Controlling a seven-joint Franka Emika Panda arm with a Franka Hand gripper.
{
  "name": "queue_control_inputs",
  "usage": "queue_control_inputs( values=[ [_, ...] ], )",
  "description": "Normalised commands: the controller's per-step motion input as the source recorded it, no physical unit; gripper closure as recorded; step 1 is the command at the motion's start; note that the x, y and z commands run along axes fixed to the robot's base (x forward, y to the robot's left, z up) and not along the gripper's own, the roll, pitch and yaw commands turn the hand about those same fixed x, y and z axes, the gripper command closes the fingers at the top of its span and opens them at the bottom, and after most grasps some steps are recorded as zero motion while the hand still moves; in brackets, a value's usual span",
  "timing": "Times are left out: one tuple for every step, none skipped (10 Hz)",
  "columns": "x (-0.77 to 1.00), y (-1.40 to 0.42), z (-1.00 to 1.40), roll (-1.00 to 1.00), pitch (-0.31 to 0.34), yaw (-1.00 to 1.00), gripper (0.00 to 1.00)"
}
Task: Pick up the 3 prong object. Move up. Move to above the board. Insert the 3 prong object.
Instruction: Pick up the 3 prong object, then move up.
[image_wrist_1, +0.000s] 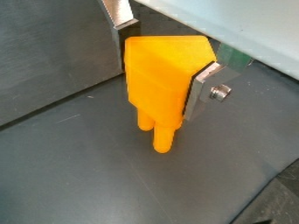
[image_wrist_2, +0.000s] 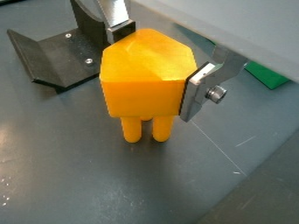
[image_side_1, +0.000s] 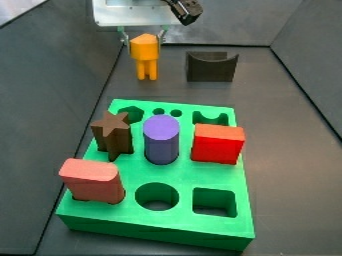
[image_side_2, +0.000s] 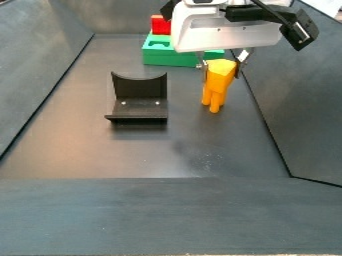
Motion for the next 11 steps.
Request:
queue_control_inputs(
  values=[
    [0.00,0.00,0.00,0.00,0.000,0.00,1.00],
    [0.00,0.00,0.00,0.00,0.000,0.00,1.00],
    [0.00,0.00,0.00,0.00,0.000,0.00,1.00],
    [0.00,0.00,0.00,0.00,0.000,0.00,1.00],
    [0.00,0.00,0.00,0.00,0.000,0.00,1.00],
    [0.00,0.00,0.83,0.00,0.000,0.00,1.00],
    [0.01,0.05,0.83,0.00,0.042,-0.02,1.00],
    [-0.01,0.05,0.70,0.00,0.084,-0.02,1.00],
    [0.00,0.04,0.57,0.01,0.085,-0.03,1.00],
    [0.00,0.03,0.41,0.01,0.081,-0.03,1.00],
    [0.00,0.03,0.25,0.02,0.079,-0.02,1.00]
  ],
)
